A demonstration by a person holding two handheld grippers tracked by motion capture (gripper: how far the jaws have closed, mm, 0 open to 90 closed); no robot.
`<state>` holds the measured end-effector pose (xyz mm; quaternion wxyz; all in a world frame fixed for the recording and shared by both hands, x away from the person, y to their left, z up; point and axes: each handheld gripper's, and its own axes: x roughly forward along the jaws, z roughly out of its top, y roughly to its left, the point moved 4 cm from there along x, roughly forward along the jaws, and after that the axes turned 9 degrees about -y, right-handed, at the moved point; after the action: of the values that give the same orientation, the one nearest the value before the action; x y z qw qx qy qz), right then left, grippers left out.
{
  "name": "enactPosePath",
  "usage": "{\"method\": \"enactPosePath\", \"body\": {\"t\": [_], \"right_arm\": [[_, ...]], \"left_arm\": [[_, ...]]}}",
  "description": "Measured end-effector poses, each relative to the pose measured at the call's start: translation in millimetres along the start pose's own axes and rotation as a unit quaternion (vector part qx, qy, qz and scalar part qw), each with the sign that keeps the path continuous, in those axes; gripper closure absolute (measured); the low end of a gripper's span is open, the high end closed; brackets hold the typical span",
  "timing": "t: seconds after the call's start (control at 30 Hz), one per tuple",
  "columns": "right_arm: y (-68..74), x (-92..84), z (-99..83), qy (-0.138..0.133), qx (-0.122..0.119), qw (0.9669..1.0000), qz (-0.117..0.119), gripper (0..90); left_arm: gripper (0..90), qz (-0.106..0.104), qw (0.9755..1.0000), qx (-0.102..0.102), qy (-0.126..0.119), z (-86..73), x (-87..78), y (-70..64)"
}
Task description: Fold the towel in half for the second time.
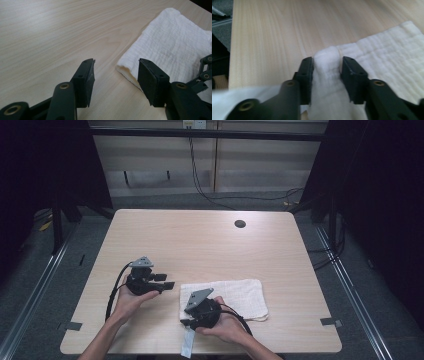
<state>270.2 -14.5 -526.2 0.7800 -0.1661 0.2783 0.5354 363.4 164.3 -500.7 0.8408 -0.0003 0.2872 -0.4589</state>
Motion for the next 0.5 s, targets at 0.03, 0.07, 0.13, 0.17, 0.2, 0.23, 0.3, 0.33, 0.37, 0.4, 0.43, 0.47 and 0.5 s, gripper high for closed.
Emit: {"method": "enactPosePath", "body": {"t": [0.03, 0.07, 0.13, 0.17, 0.2, 0.23, 0.3, 0.33, 0.37, 0.4, 0.43, 0.47, 0.5], "right_arm": [[-2.0, -0.6, -0.5, -0.001, 0.004, 1.0, -0.001, 67.9], [-4.0, -1.0, -1.0, -0.003, 0.005, 1.0, -0.001, 71.3], [-6.7, -1.5, -1.9, -0.007, 0.013, 0.9999, -0.001, 77.1], [-8.4, -1.4, -2.1, -0.009, 0.014, 0.9999, -0.003, 78.3], [-8.9, -1.4, -2.1, -0.01, 0.015, 0.9998, -0.002, 78.7], [-8.8, -1.5, -1.9, -0.009, 0.017, 0.9998, -0.002, 79.3], [-9.3, -1.0, -1.6, -0.008, 0.02, 0.9998, -0.003, 80.1], [-10.1, -1.1, -1.3, -0.006, 0.02, 0.9998, -0.001, 80.4], [-10.3, -1.1, -0.8, -0.003, 0.025, 0.9997, -0.001, 80.6], [-10.7, -0.9, -0.5, -0.003, 0.026, 0.9997, -0.002, 81.0], [-10.5, -1.0, -0.7, -0.004, 0.027, 0.9996, -0.003, 81.0], [-10.2, -1.0, -0.8, -0.006, 0.029, 0.9995, -0.005, 81.0], [-10.9, -1.1, -0.9, -0.005, 0.03, 0.9995, -0.004, 81.3]], "left_arm": [[47.3, 0.0, 1.0, 0.004, 0.003, 0.2, -0.1, 0.0], [47.3, 0.003, 1.0, 0.003, 0.0, 0.8, 0.0, 0.1], [47.1, 0.008, 0.9999, 0.005, -0.002, 1.7, 0.7, 1.3], [47.1, 0.011, 0.9999, 0.006, 0.001, 1.9, 1.8, 2.5], [46.9, 0.013, 0.9998, 0.009, 0.008, 2.9, 3.2, 4.1], [46.9, 0.015, 0.9998, 0.01, 0.008, 5.7, 4.7, 5.9], [47.4, 0.014, 0.9999, 0.006, 0.006, 11.2, 6.6, 8.0], [48.4, 0.017, 0.9998, 0.01, 0.004, 14.0, 7.7, 7.6], [48.5, 0.018, 0.9997, 0.016, 0.0, 16.5, 9.5, 6.5], [49.3, 0.013, 0.9998, 0.017, 0.0, 17.6, 11.7, 5.1], [50.4, 0.011, 0.9996, 0.024, 0.008, 18.0, 17.0, 3.4], [50.9, 0.009, 0.9995, 0.027, 0.017, 17.7, 22.0, 1.9], [51.0, 0.005, 0.9994, 0.028, 0.021, 16.9, 25.1, 1.1]]}}
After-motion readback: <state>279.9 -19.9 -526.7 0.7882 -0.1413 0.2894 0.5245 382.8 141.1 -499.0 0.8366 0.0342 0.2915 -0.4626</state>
